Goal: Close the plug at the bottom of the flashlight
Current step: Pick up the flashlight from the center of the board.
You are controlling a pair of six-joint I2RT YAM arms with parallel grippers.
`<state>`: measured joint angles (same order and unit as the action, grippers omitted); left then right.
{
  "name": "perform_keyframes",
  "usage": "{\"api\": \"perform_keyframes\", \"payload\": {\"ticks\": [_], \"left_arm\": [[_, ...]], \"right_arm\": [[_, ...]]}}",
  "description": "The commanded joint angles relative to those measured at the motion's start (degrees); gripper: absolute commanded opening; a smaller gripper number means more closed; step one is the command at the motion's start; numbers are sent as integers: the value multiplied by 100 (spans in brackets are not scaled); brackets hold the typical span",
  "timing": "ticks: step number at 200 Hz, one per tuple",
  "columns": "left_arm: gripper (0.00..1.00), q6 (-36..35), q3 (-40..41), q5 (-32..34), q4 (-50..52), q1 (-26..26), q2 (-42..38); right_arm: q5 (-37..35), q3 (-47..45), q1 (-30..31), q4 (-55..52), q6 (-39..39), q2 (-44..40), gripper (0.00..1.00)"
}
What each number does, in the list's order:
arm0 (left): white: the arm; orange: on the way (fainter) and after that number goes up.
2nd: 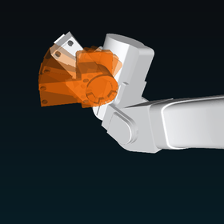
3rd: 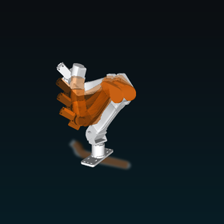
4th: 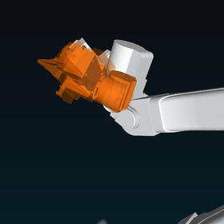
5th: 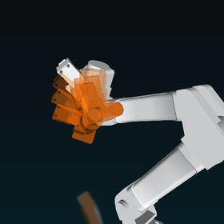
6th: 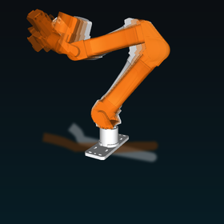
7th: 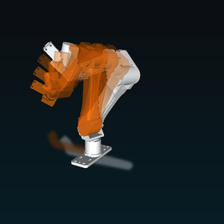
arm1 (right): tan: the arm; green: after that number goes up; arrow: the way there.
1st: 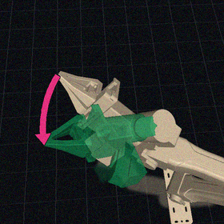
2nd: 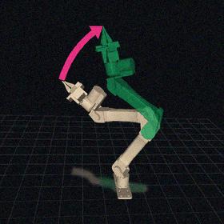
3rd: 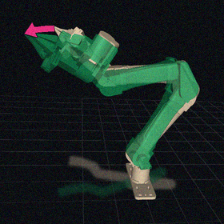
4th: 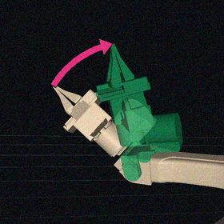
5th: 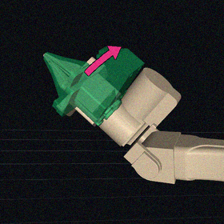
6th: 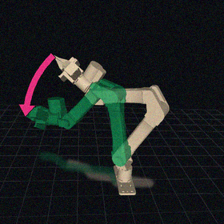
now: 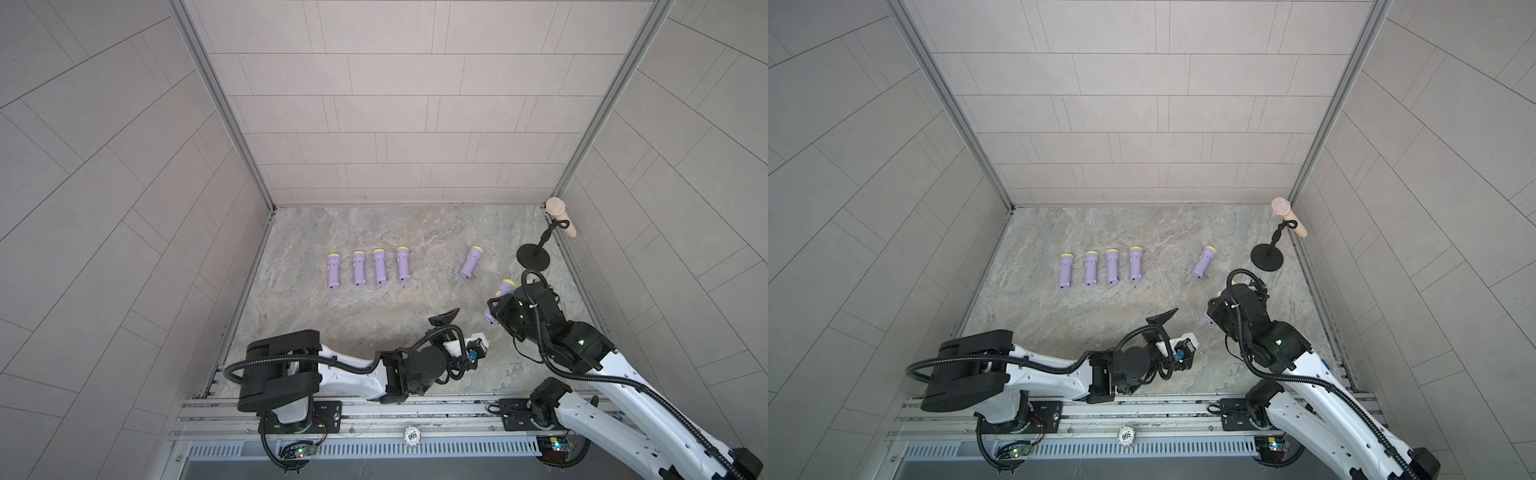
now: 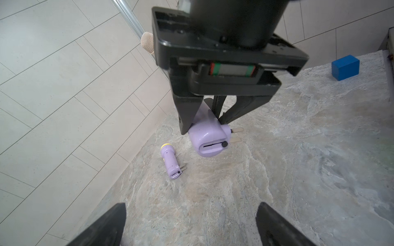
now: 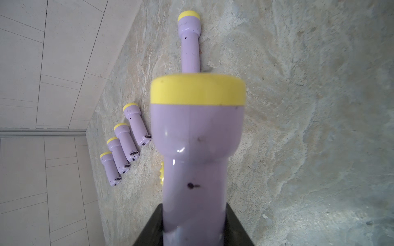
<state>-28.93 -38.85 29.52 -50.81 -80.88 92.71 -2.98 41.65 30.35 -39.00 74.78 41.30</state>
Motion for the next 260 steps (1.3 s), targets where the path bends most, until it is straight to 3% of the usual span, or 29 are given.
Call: {"api": "perform_keyframes", "payload": {"ticks": [1, 100, 164, 260], "left_arm": [[100, 29, -175, -251, -313, 63, 118], [100, 397, -331, -575, -1347, 213, 667], [100, 560, -424, -839, -1537, 292, 911], [96, 738, -583, -1143, -1525, 437, 1185]], "right_arm": [[-47, 182, -86, -164, -176, 61, 0], [471, 285, -645, -509, 390, 356, 0], [709, 569, -776, -769, 458, 814, 0], [812, 450, -776, -541, 395, 739, 0]]}}
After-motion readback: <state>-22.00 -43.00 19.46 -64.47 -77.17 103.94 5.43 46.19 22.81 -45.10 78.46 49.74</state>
